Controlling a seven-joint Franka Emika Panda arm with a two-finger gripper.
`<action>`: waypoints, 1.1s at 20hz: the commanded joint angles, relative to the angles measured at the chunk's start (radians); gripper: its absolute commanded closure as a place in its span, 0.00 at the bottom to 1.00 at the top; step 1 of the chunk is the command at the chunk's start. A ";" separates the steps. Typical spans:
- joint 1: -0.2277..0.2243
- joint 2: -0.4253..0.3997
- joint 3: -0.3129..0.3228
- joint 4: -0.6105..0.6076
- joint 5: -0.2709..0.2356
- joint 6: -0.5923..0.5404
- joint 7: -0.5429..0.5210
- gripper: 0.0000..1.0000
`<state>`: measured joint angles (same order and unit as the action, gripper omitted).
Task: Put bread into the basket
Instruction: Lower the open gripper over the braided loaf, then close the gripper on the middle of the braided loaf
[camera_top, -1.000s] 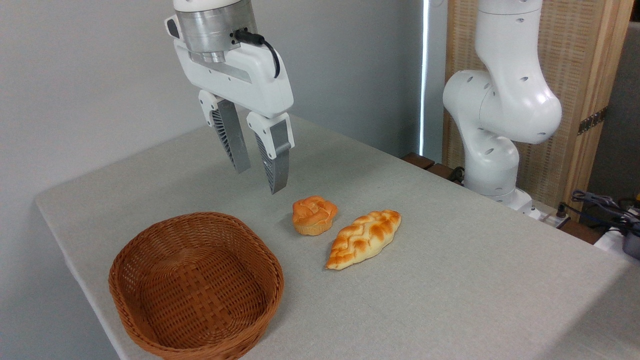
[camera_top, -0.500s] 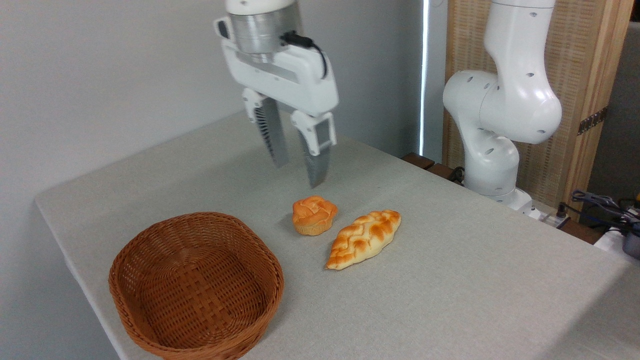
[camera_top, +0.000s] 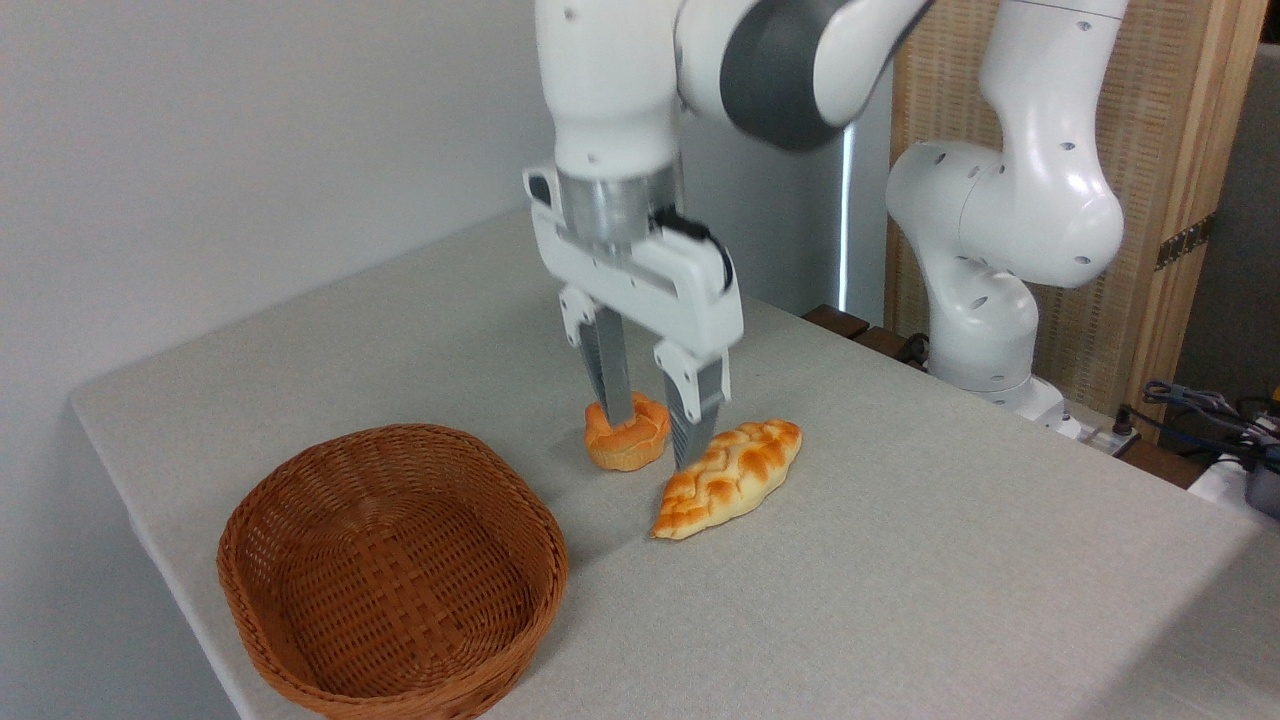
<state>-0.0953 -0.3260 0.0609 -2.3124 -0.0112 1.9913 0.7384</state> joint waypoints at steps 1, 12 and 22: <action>-0.011 -0.024 0.043 -0.088 0.060 0.044 0.053 0.00; -0.043 -0.018 0.088 -0.151 0.048 0.046 0.065 0.00; -0.058 -0.002 0.088 -0.151 0.020 0.041 0.062 0.56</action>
<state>-0.1252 -0.3254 0.1308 -2.4441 0.0319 2.0214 0.8006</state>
